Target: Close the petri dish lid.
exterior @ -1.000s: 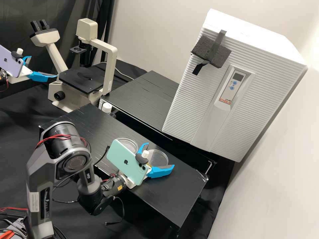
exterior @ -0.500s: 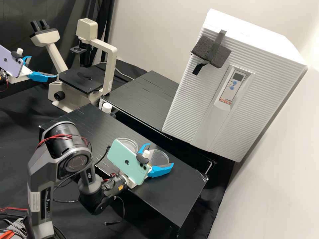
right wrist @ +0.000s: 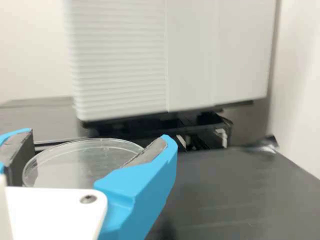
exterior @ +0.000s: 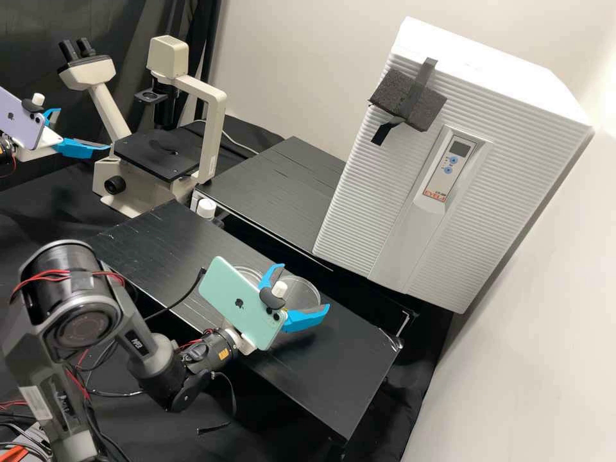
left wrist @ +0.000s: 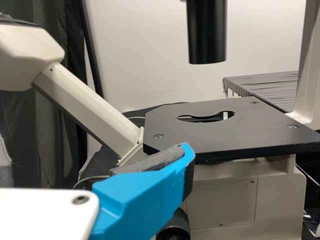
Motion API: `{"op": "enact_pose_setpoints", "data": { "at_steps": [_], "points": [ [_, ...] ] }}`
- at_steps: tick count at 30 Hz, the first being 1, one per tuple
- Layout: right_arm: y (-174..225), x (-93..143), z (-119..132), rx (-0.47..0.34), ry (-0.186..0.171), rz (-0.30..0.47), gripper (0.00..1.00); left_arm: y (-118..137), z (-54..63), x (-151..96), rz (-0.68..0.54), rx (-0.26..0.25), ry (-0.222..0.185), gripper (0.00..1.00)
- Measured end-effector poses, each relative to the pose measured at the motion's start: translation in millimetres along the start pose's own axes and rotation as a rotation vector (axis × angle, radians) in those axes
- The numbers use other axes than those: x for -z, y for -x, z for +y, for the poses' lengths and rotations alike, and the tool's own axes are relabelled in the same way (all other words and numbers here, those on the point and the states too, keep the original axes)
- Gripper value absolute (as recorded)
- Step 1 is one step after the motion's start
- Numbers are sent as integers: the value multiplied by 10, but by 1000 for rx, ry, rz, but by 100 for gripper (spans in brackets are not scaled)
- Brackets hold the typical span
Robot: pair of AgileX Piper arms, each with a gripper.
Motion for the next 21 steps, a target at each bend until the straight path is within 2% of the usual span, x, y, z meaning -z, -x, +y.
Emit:
{"op": "enact_pose_setpoints", "data": {
  "at_steps": [9,14,18,21],
  "points": [
    [156,303,-103,38,1,137,0,0,0,0,0,0,0,100],
    [233,445,-220,94,-5,212,0,0,0,0,0,0,0,100],
    [247,495,-315,132,33,240,0,0,0,0,0,0,0,100],
    [227,484,-373,144,53,225,0,0,0,0,0,0,0,100]
  ]
}}
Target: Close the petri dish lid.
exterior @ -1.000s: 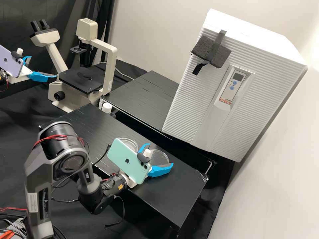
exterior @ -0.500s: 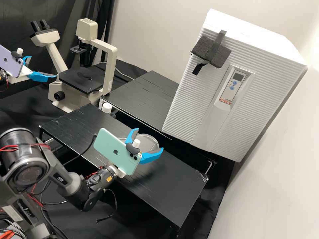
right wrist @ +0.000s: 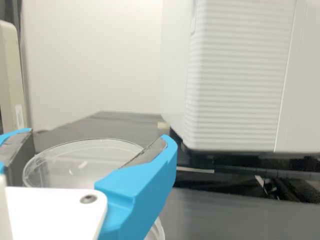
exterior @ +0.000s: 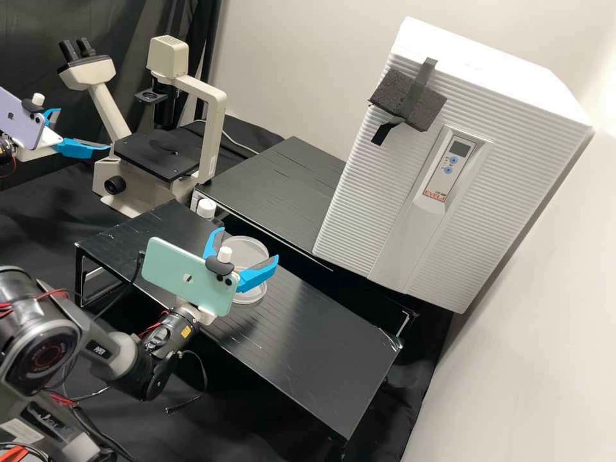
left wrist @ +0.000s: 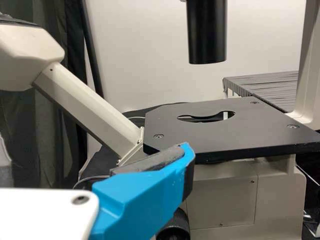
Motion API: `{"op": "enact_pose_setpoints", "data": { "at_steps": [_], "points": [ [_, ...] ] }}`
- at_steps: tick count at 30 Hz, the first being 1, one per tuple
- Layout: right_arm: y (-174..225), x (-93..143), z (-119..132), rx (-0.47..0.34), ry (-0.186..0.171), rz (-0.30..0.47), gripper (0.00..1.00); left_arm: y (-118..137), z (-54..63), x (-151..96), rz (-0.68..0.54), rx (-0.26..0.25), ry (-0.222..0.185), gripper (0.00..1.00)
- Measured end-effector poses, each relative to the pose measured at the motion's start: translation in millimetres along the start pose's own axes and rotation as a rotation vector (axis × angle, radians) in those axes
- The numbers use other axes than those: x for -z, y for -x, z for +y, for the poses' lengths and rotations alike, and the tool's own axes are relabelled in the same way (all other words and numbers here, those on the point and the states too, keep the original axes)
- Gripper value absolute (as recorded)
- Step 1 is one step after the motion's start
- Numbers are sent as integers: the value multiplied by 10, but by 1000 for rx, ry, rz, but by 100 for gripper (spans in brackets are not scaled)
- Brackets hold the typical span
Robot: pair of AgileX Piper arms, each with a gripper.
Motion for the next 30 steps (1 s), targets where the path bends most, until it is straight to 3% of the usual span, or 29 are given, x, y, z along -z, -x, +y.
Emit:
{"op": "enact_pose_setpoints", "data": {
  "at_steps": [9,30],
  "points": [
    [-41,-110,-89,26,18,-68,0,0,0,0,0,0,0,100],
    [81,-165,-157,70,40,-97,0,0,0,0,0,0,0,100]
  ]
}}
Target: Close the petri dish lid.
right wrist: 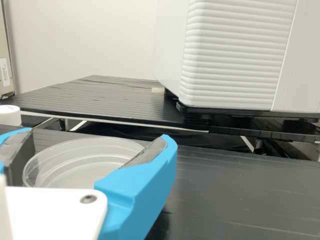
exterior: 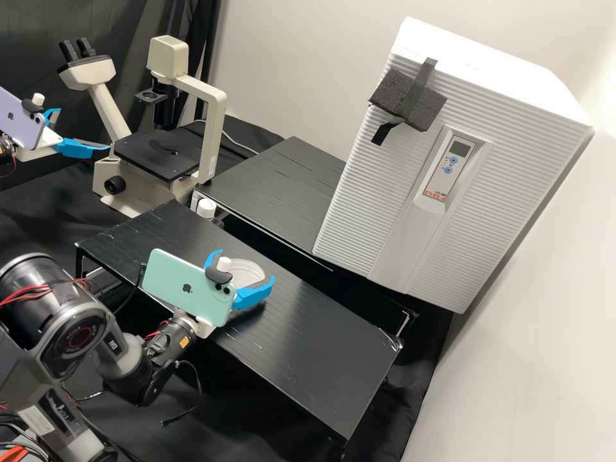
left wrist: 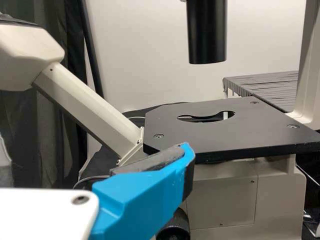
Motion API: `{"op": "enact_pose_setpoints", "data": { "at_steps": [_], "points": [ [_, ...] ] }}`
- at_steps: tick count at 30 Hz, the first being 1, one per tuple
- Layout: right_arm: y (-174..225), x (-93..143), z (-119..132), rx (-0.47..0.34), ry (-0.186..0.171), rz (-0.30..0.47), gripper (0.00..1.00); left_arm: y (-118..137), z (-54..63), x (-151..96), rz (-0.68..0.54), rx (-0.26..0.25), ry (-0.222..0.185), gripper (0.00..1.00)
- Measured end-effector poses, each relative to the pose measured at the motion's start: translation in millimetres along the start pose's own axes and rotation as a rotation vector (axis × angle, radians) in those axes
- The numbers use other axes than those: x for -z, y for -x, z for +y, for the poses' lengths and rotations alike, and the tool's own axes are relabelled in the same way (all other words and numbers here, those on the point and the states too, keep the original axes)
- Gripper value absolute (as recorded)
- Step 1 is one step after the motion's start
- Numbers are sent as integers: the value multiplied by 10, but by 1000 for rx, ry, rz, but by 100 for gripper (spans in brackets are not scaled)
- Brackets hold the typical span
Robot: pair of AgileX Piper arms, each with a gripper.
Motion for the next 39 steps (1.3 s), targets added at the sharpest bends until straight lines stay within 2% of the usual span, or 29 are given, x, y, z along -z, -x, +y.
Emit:
{"op": "enact_pose_setpoints", "data": {
  "at_steps": [2,3,28,33,36,39],
  "points": [
    [22,-9,5,-4,2,-5,0,0,0,0,0,0,0,100],
    [23,-6,11,-8,3,-2,100,0,0,0,0,0,0,100],
    [42,22,27,-11,14,15,100,0,0,0,0,0,0,100],
    [77,51,111,-61,23,28,100,0,0,0,0,0,0,100],
    [106,82,169,-96,7,43,100,0,0,0,0,0,0,100],
    [120,107,192,-110,11,55,100,0,0,0,0,0,0,100]
  ]
}}
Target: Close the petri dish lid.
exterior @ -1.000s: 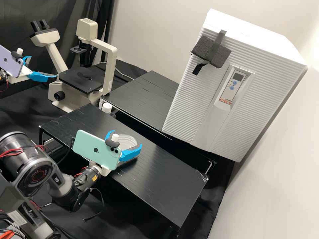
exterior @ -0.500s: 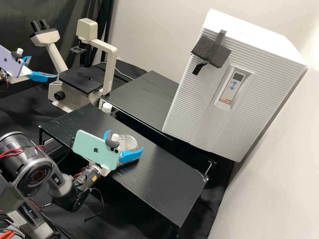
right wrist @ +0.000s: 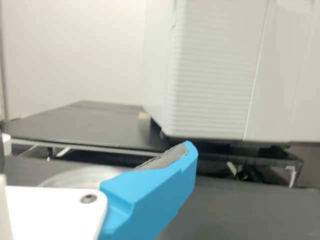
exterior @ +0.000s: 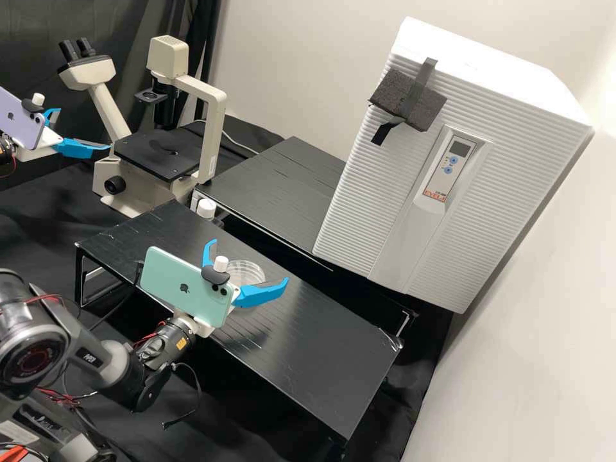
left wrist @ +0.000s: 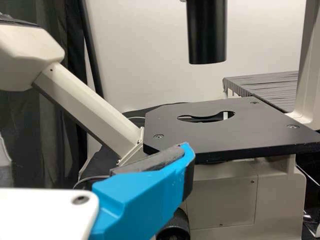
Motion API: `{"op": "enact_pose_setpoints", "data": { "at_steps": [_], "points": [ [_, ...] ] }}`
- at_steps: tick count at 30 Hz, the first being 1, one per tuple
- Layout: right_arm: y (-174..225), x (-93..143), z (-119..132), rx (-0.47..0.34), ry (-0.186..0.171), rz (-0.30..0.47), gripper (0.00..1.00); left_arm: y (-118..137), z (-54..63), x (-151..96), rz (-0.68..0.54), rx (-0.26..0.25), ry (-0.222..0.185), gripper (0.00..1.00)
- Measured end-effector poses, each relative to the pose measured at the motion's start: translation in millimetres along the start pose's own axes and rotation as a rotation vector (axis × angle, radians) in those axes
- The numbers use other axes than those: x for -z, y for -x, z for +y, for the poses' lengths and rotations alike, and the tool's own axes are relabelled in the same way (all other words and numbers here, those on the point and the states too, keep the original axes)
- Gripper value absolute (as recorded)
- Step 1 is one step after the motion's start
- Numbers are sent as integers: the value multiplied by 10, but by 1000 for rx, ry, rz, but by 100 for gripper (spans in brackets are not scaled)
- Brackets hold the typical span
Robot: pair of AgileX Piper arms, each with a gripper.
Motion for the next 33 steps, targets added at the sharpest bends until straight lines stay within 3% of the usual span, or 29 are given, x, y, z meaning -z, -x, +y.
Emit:
{"op": "enact_pose_setpoints", "data": {
  "at_steps": [4,9,16,33],
  "points": [
    [-15,-10,-25,-3,-10,-19,100,0,0,0,0,0,0,100],
    [-87,-138,-79,-1,7,-112,100,0,0,0,0,0,0,100],
    [-152,-265,-9,-42,11,-180,100,0,0,0,0,0,0,100],
    [-300,-420,-60,-30,33,-233,100,0,0,0,0,0,0,100]
  ]
}}
